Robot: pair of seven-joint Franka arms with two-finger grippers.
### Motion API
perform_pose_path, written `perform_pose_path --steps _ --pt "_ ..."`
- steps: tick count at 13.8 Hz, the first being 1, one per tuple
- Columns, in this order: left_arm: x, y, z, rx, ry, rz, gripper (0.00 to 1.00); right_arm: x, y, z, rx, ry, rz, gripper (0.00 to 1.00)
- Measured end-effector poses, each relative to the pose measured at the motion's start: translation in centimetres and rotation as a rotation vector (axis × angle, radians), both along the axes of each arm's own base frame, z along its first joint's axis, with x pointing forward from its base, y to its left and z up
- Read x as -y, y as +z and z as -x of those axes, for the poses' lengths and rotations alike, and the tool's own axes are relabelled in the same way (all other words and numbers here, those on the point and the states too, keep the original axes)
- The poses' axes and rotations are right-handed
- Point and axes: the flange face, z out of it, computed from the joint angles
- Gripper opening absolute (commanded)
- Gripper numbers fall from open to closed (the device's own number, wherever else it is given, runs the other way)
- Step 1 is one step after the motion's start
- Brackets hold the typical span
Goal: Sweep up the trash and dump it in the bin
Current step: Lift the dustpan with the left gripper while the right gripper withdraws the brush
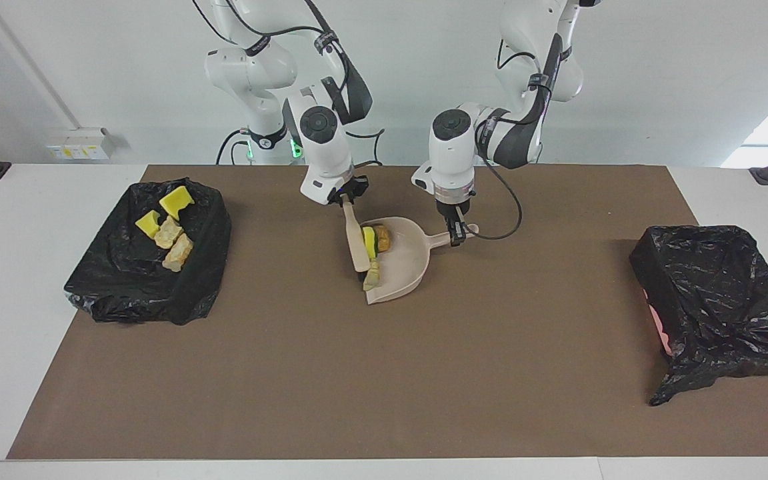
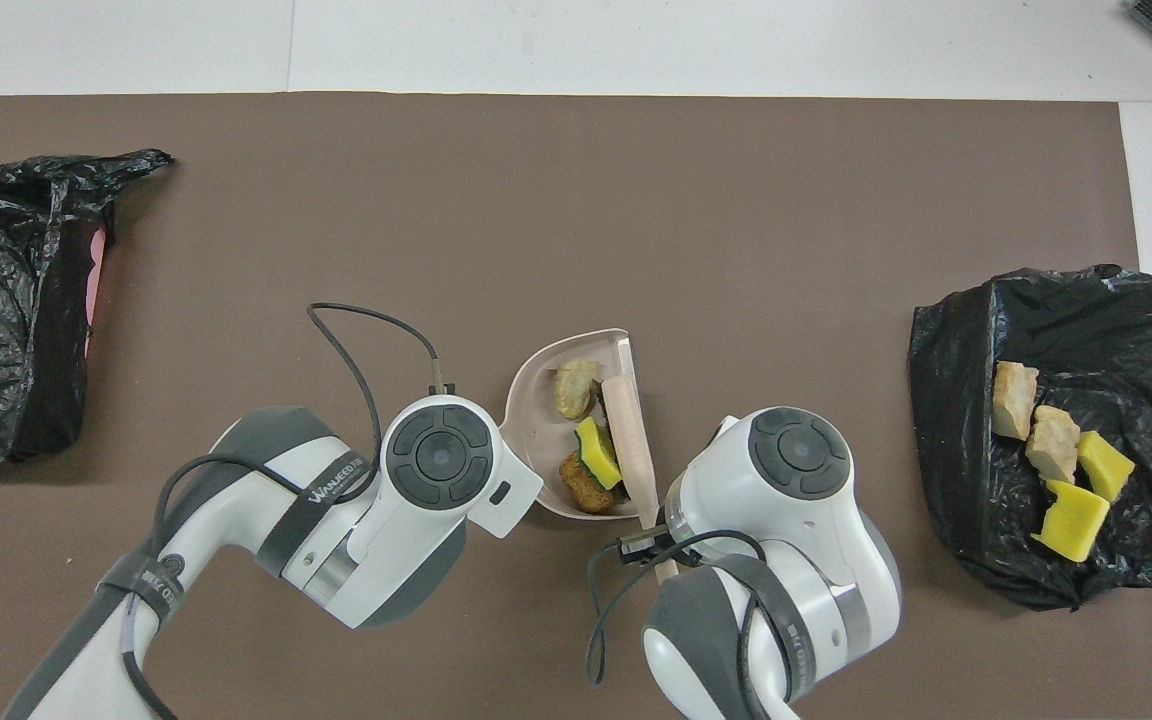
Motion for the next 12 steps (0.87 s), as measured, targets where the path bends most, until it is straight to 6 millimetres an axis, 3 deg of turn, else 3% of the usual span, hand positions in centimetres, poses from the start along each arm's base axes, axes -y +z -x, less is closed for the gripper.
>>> perform_pose_path --steps 3,6,9,12 --pt "-0.2 -0.2 -0.2 0.014 0.003 0.015 0.0 -1.2 1.9 0.4 -0.012 -0.012 0.009 0.0" --pt "-1.1 -0.2 -1.0 0.024 0.022 0.023 0.0 -0.4 6.2 1.7 -0.029 0.003 0.048 0.0" --pt "-2.9 -0.4 -2.3 0.026 0.049 0.031 0.0 -0.1 9.6 3.3 -0.009 -0.011 0.13 0.0" --pt "-5.5 0.0 -4.4 0.025 0.061 0.044 0.0 -1.4 10.8 5.3 -0.01 -0.047 0.182 0.0"
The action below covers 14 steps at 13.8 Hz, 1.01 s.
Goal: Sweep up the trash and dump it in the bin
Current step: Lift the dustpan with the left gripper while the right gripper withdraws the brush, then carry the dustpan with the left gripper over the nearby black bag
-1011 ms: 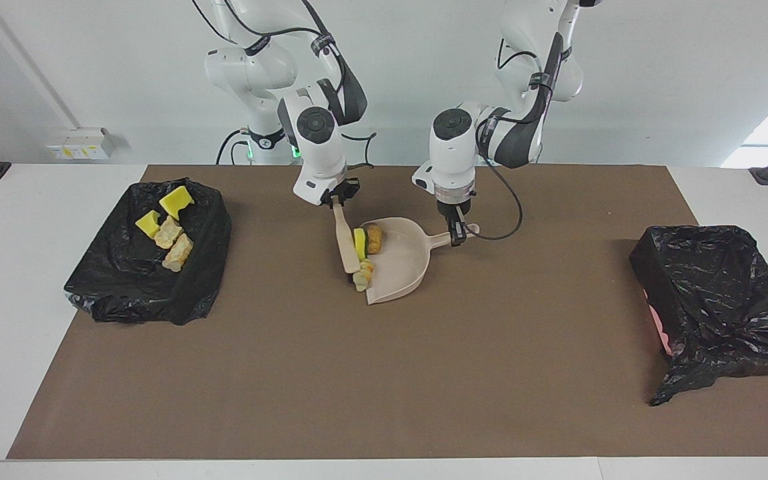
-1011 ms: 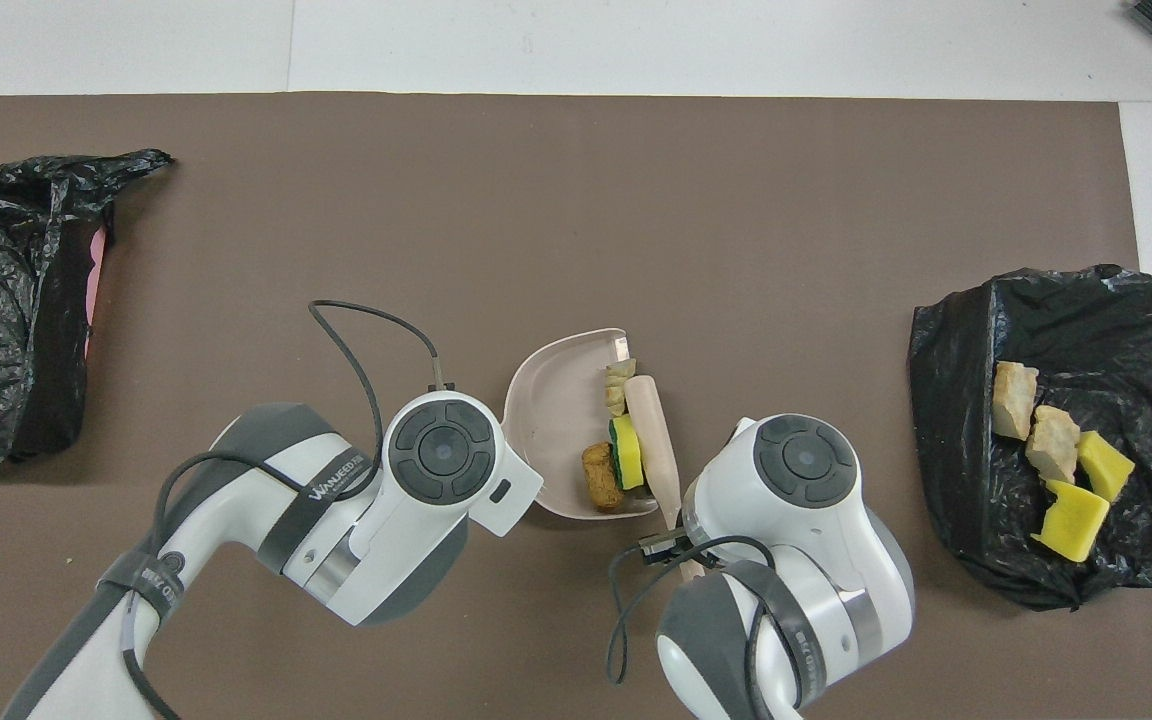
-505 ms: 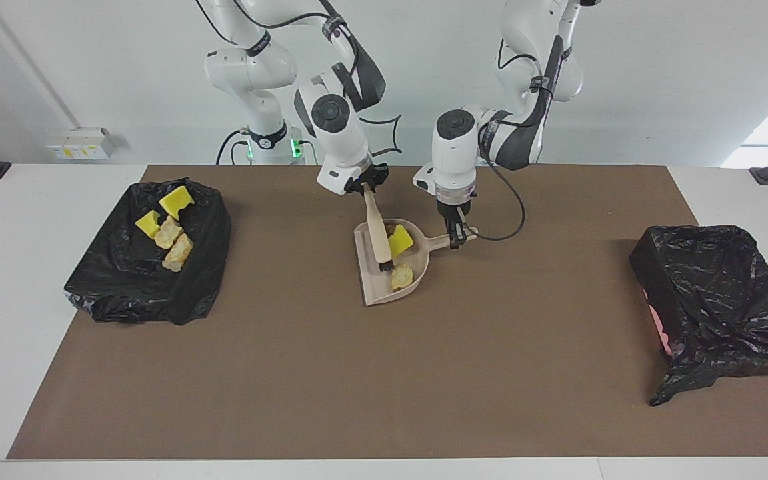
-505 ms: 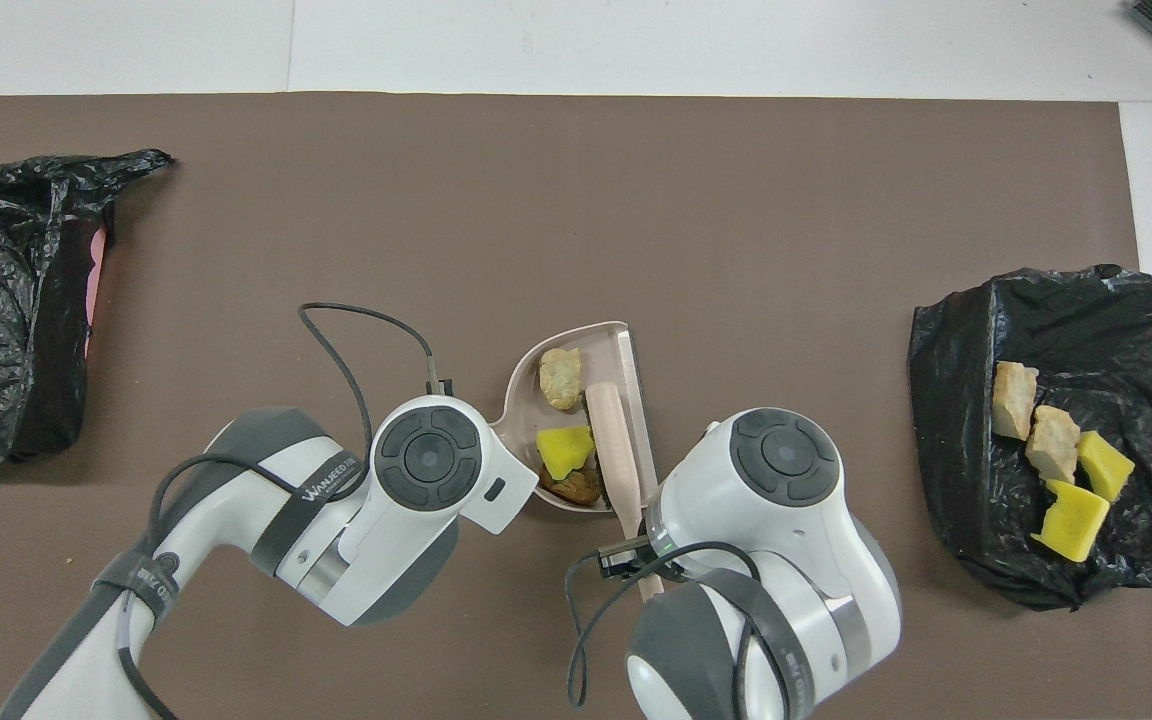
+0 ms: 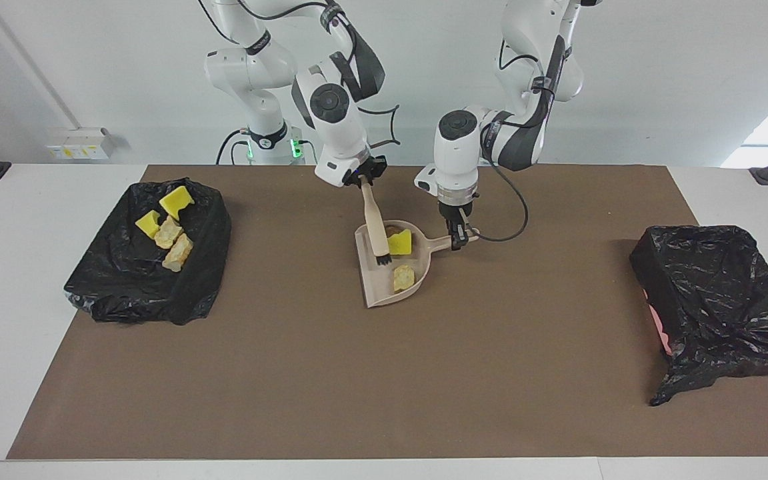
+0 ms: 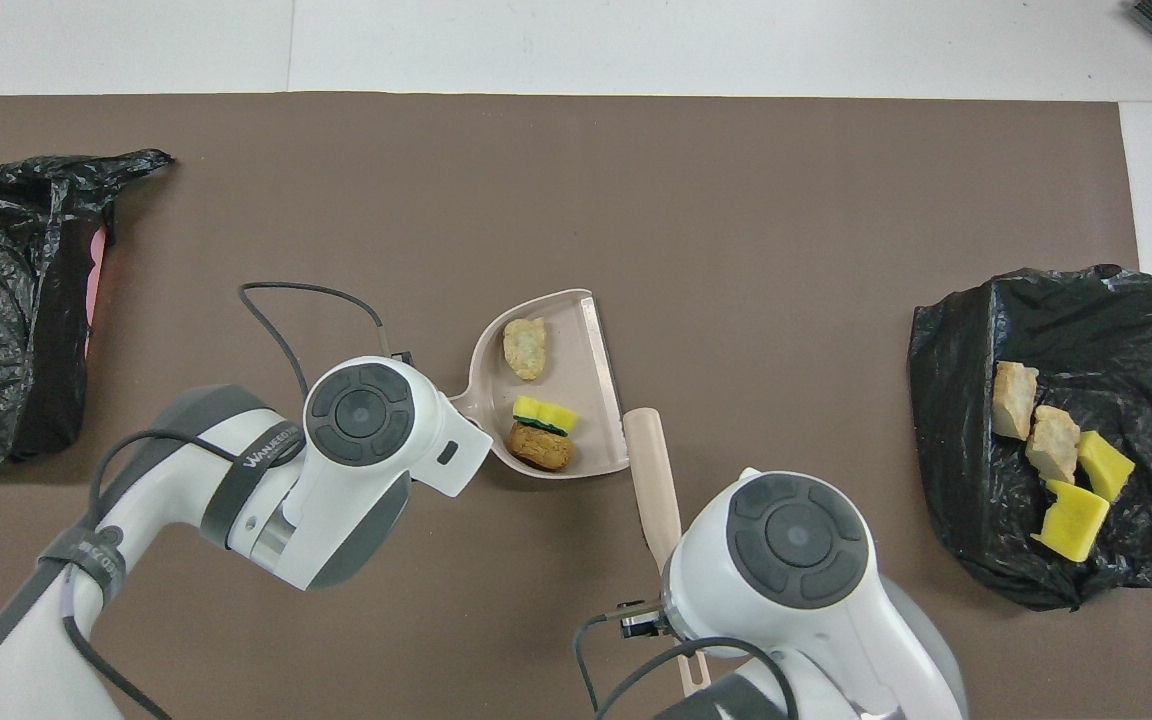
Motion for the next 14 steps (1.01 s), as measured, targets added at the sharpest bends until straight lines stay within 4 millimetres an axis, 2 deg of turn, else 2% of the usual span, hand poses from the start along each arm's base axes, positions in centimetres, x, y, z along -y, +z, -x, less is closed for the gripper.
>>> perform_pose_path --steps 4,6,8,11,14 --pt "-4.7 2.4 -4.4 0.014 -0.028 0.024 0.0 -3.3 -0.2 4.2 -0.009 -0.105 0.048 0.0" --pt "-6.8 4.1 -6.8 0.0 -0.031 0.024 0.0 -4.6 -1.5 6.1 -0.004 -0.125 0.031 0.0" --pt "-9.6 6.1 -9.2 -0.02 -0.039 0.039 0.0 -5.7 -3.7 7.9 0.014 -0.126 0.025 0.0" --pt "-15.5 9.0 -11.9 -0.015 -0.063 0.046 0.0 -6.5 -6.8 9.5 0.035 -0.12 0.021 0.0" --pt "-23.0 12.3 -13.6 -0.013 -0.083 0.037 0.0 -6.9 -9.3 9.8 0.028 -0.12 0.019 0.0"
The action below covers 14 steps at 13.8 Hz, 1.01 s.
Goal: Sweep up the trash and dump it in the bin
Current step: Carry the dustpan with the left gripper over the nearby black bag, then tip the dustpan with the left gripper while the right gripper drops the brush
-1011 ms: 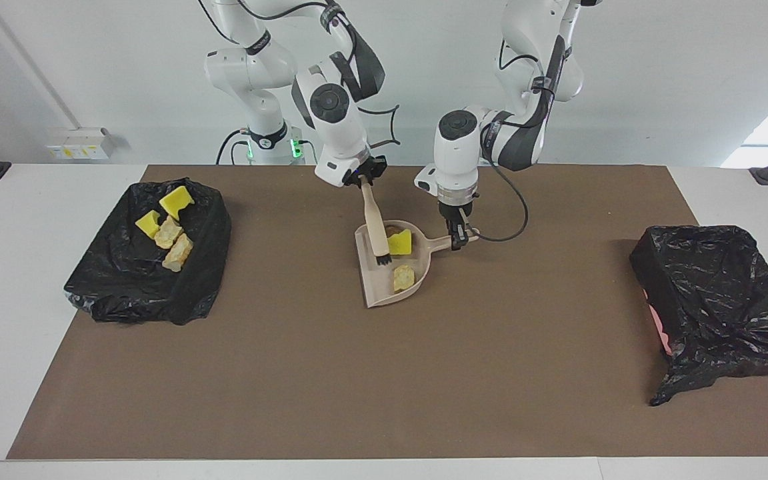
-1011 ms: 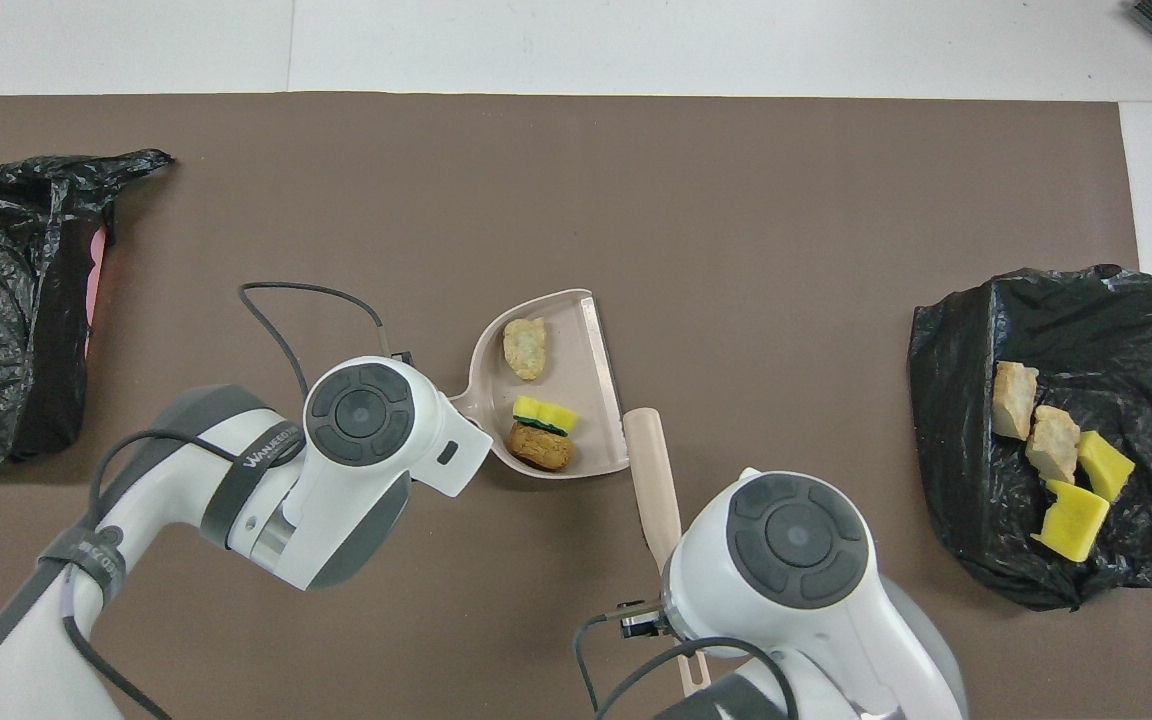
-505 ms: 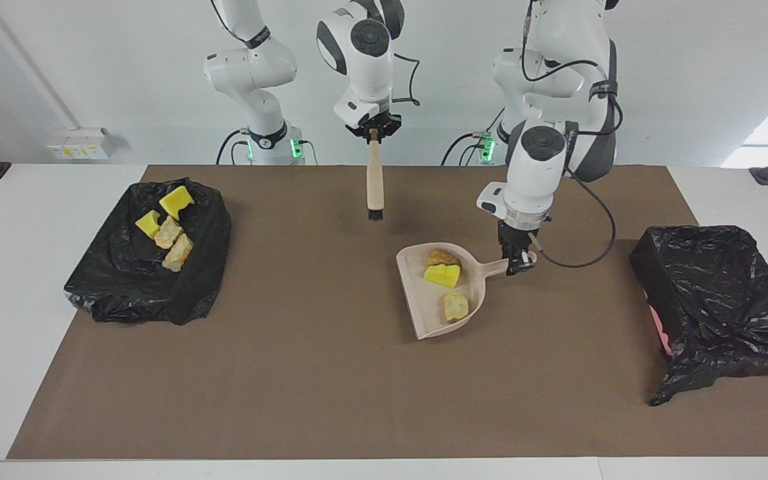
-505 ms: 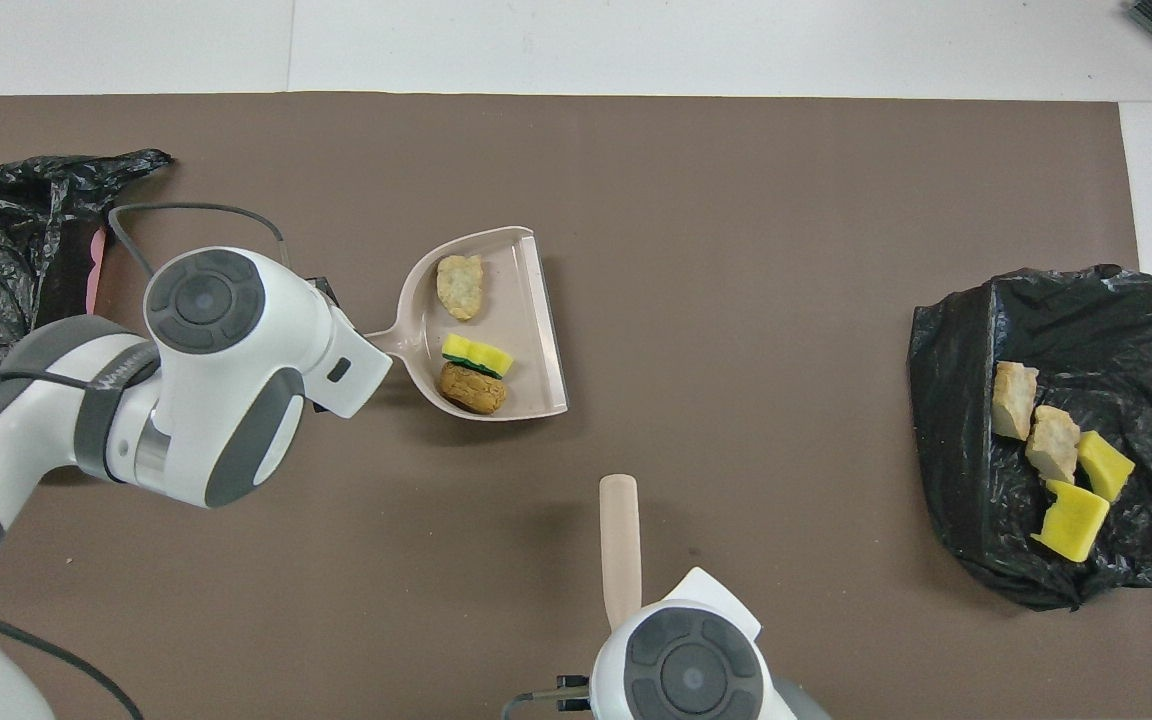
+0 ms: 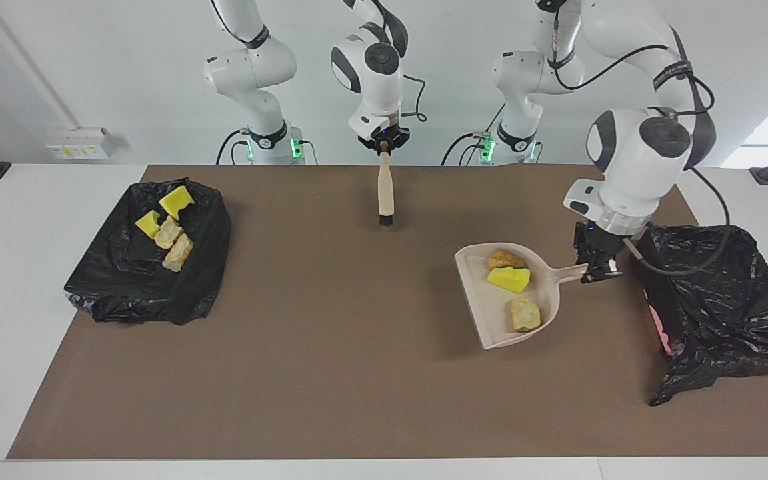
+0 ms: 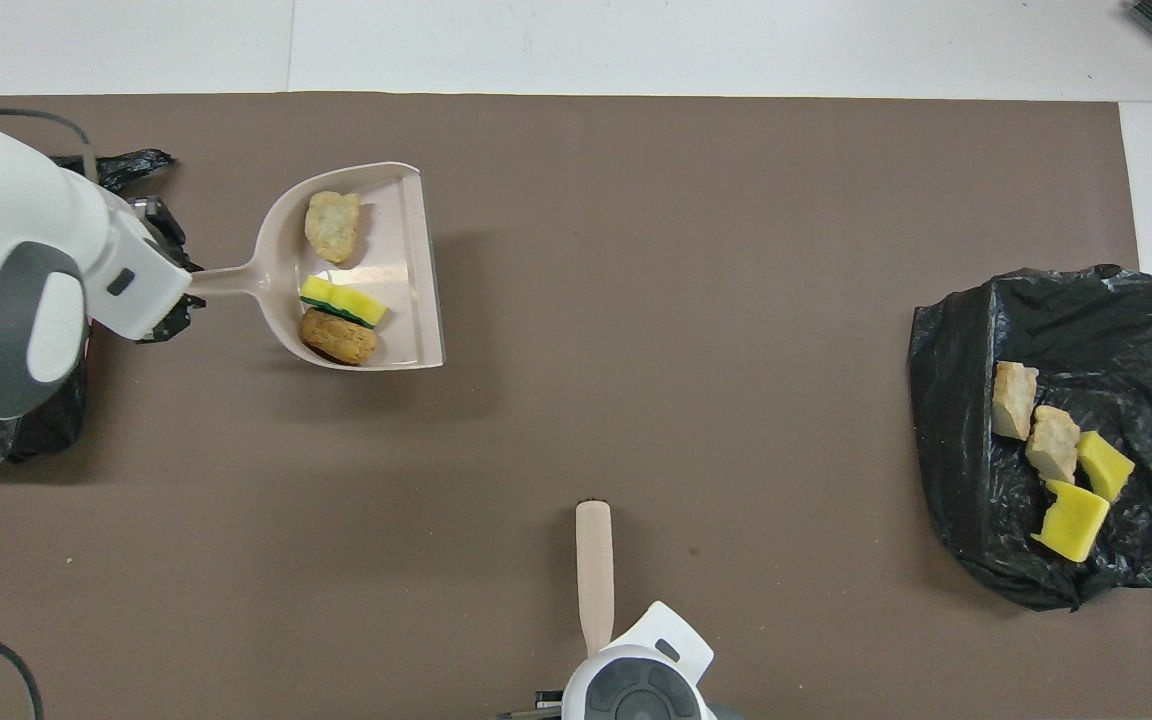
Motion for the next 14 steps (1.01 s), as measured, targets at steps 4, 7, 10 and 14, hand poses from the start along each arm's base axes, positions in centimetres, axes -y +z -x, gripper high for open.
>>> perform_pose_path --steps 4,7,10,14 --pt "-10.2 1.6 -0.7 -0.01 -0.046 -0.017 0.0 -0.5 -3.0 0.9 -0.003 -0.017 0.006 0.0" --pt "-17.0 0.8 -0.1 -0.027 -0.062 -0.024 0.0 -0.5 -3.0 0.9 -0.002 -0.018 0.005 0.0" --pt "-22.5 1.4 0.4 -0.018 -0.072 -0.035 0.0 -0.5 -3.0 0.9 0.0 -0.014 0.008 0.0" --pt "-30.6 3.0 0.4 0.002 -0.087 -0.073 0.0 -0.5 -3.1 0.9 0.0 -0.013 0.009 0.87"
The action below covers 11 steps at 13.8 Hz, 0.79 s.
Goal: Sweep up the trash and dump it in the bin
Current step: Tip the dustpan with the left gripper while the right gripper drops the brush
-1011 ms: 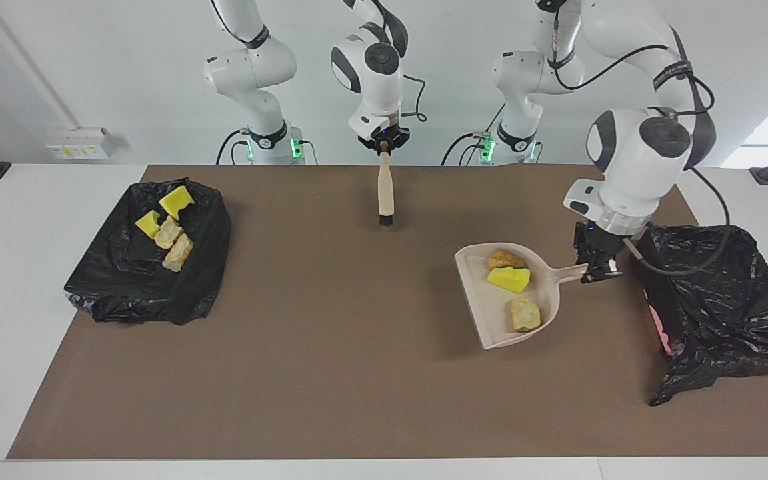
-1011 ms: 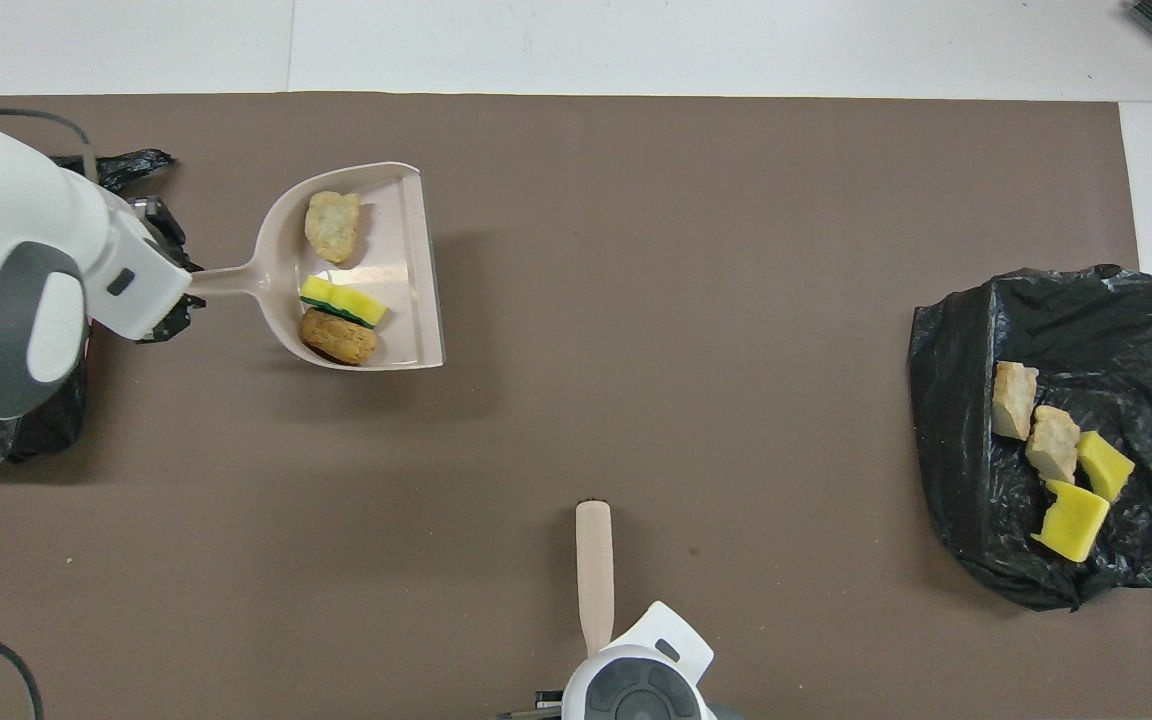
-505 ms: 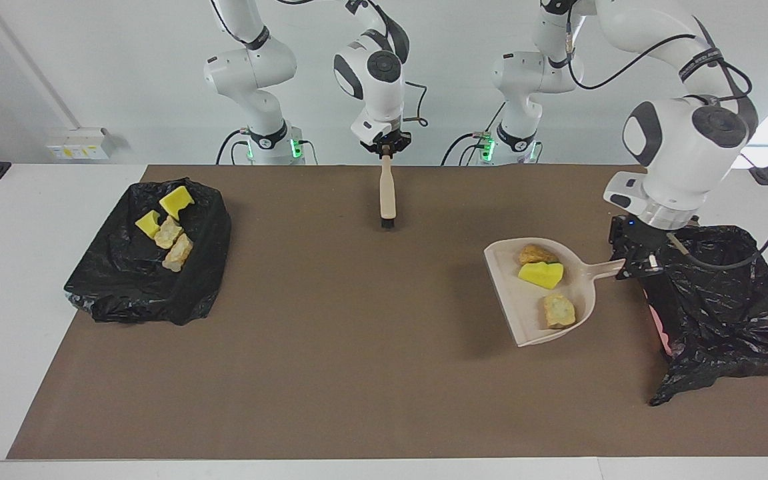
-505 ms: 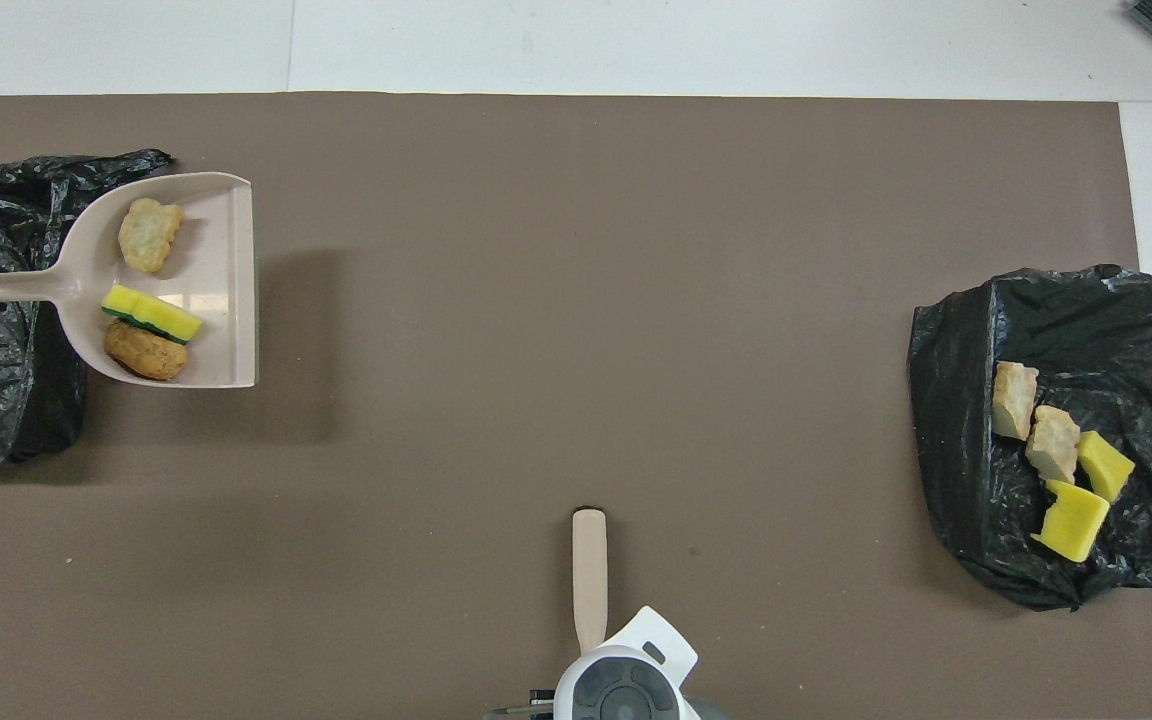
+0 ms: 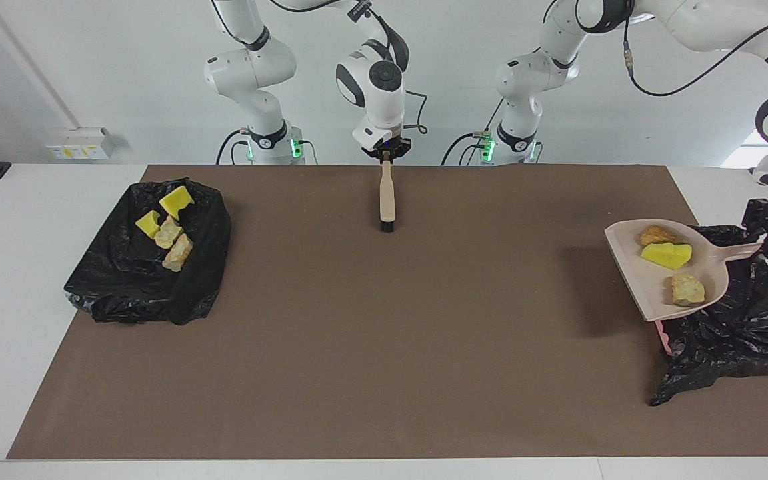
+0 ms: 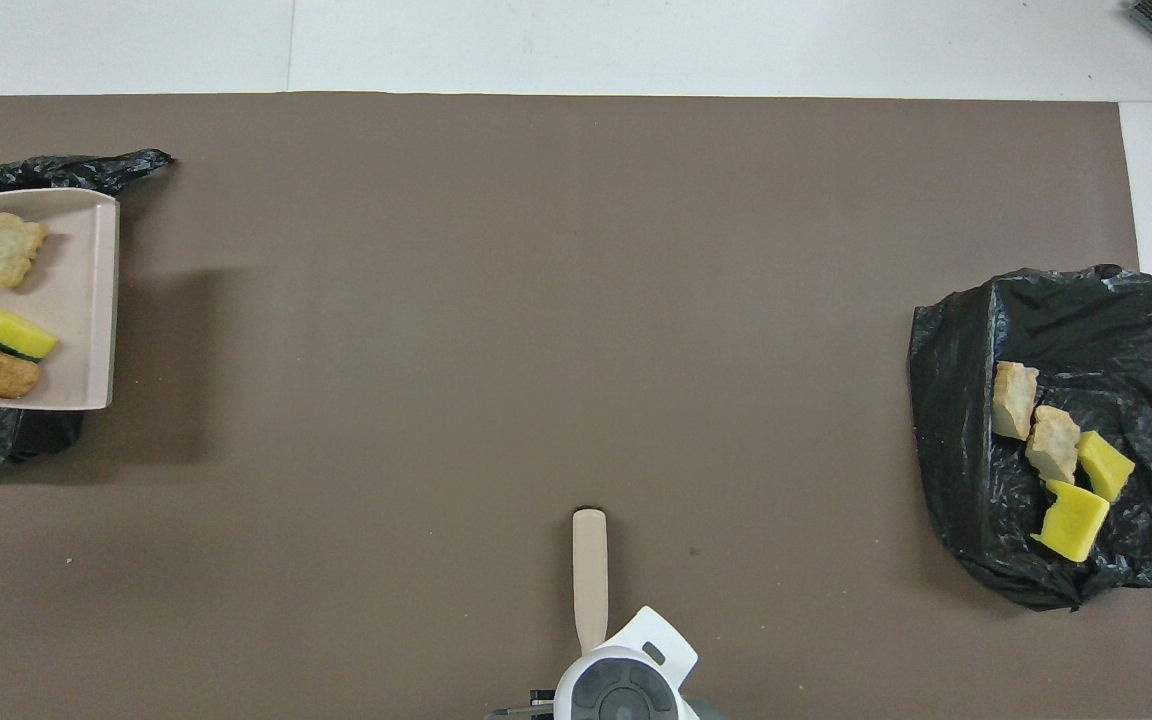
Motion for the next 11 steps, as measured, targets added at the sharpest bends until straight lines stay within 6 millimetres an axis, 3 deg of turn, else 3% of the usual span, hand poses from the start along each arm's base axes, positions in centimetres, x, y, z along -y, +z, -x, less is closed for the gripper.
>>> perform_pose_path --steps 1,4,8,11 --pt "-1.9 0.5 0.0 0.01 0.007 -0.019 0.0 0.0 0.0 0.0 -0.001 0.0 0.0 1.0" --pt "-6.2 2.1 -0.2 0.025 0.017 -0.131 0.0 0.2 0.9 -1.7 0.024 -0.019 -0.017 1.0" --pt "-6.3 3.0 -1.5 -0.003 0.059 -0.407 0.0 2.5 4.1 -8.5 0.139 -0.063 -0.021 1.0" --pt "-4.3 2.7 -2.7 -0.001 0.044 -0.594 0.0 4.7 6.4 -12.8 0.217 -0.097 -0.012 1.0"
